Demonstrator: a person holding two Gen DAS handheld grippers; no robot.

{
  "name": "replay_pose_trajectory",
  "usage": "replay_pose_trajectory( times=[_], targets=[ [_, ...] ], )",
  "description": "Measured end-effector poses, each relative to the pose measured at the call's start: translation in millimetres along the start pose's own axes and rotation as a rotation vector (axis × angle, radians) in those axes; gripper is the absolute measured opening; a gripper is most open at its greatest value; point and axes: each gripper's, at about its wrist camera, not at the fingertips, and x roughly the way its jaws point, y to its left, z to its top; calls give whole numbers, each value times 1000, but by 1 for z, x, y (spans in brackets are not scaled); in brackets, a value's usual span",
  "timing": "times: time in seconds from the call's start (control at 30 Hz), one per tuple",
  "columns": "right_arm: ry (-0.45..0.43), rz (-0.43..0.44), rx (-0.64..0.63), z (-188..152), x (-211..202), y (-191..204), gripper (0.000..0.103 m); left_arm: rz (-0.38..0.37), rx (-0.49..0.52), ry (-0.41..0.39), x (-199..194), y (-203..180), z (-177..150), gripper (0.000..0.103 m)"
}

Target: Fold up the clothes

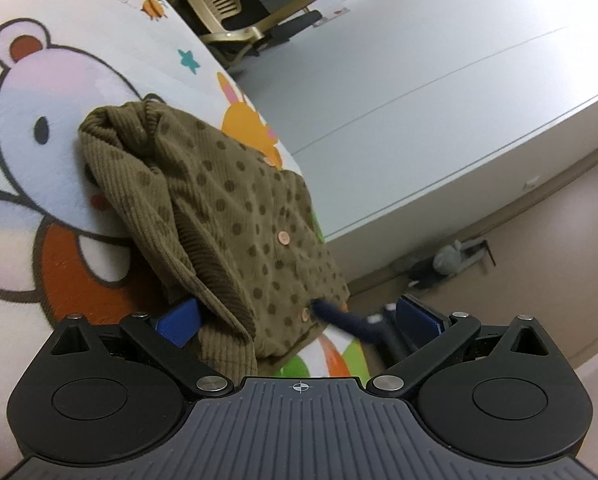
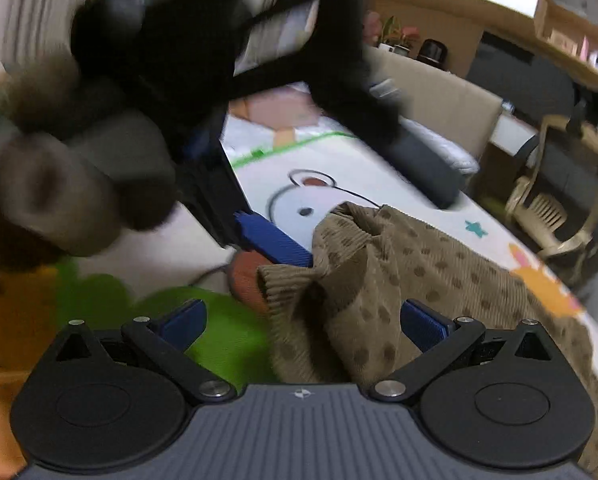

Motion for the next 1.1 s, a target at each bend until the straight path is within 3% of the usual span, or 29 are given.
replay_pose_trajectory(
  times=[0.2, 0.37, 0.43, 0.6, 0.77, 0.9, 0.97, 1.1],
  targets=[
    [19, -153, 78, 13, 31, -15, 103, 3, -4, -14, -9, 0, 2, 103],
    [-37, -185, 317, 14, 11, -63, 103, 19, -24, -137, -41, 9, 16, 103],
    [-36, -194, 325, 11, 8, -71, 103, 47, -61, -172, -47, 19, 20, 103],
    [-36, -163, 240, 5, 9, -55, 103, 58, -144, -107, -22, 39, 20, 103],
    [-47, -80, 65, 6, 6, -16, 103, 41, -125, -55, 6, 32, 28, 103],
    [-20, -107, -40, 2, 22, 11, 103, 12, -90, -62, 13, 17, 37, 103],
    [-8, -138, -90, 2, 37, 18, 97, 6, -80, -59, 16, 13, 38, 103],
    [43, -132, -34, 9, 60, 3, 47, -2, -67, -59, 18, 8, 39, 103]
  ],
)
